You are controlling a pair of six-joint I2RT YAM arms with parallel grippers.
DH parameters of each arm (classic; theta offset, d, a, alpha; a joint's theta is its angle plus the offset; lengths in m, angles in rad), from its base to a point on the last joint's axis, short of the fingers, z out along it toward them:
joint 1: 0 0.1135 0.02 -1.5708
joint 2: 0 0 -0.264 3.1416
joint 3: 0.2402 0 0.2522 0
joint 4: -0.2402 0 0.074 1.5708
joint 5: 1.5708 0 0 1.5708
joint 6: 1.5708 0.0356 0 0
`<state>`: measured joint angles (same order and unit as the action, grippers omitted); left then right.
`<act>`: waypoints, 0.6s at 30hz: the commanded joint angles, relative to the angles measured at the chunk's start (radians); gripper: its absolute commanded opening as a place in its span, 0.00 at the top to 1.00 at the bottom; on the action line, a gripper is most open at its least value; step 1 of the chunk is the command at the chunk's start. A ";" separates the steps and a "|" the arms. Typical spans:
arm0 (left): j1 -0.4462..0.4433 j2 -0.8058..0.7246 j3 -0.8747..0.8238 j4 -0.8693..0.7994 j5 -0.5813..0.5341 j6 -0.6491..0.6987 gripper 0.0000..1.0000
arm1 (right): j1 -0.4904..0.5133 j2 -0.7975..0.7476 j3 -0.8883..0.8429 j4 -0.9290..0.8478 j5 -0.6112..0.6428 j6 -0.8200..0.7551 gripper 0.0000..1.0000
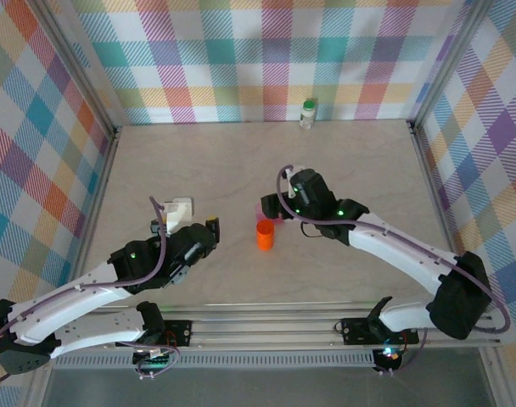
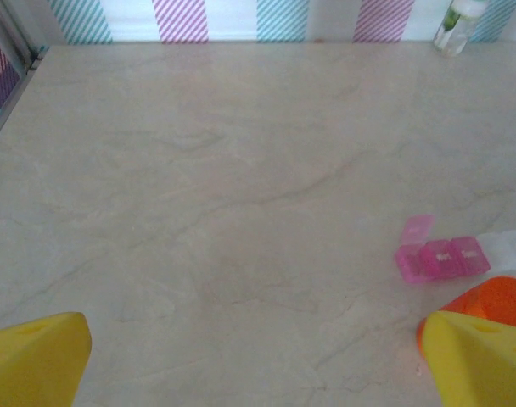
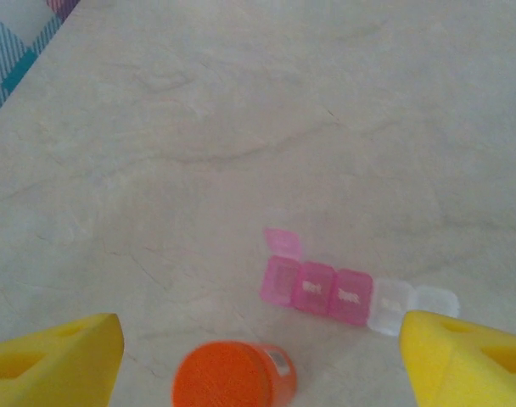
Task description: Sort the pills into containers
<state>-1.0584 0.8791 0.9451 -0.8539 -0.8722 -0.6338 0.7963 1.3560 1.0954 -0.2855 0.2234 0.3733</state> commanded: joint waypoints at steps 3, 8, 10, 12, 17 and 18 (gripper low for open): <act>0.012 -0.020 0.013 -0.113 0.022 -0.059 0.00 | 0.033 0.066 0.098 -0.006 0.051 -0.023 0.16; 0.014 -0.135 -0.074 -0.070 -0.008 -0.062 0.00 | 0.036 0.067 0.094 -0.040 0.054 -0.038 0.15; 0.017 -0.188 -0.116 -0.030 -0.011 -0.057 0.00 | 0.035 0.068 0.102 -0.091 0.039 -0.053 0.15; 0.018 -0.234 -0.150 -0.005 -0.015 -0.048 0.00 | 0.038 0.068 0.117 -0.156 0.031 -0.070 0.14; 0.020 -0.325 -0.202 0.024 -0.057 -0.009 0.00 | 0.038 0.078 0.160 -0.296 -0.012 -0.106 0.12; 0.020 -0.336 -0.208 0.033 -0.064 0.004 0.00 | 0.037 0.085 0.174 -0.325 -0.022 -0.105 0.12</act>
<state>-1.0523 0.5697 0.7574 -0.8700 -0.8856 -0.6655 0.8288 1.4288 1.2156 -0.4988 0.2367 0.2989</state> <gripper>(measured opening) 0.997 0.877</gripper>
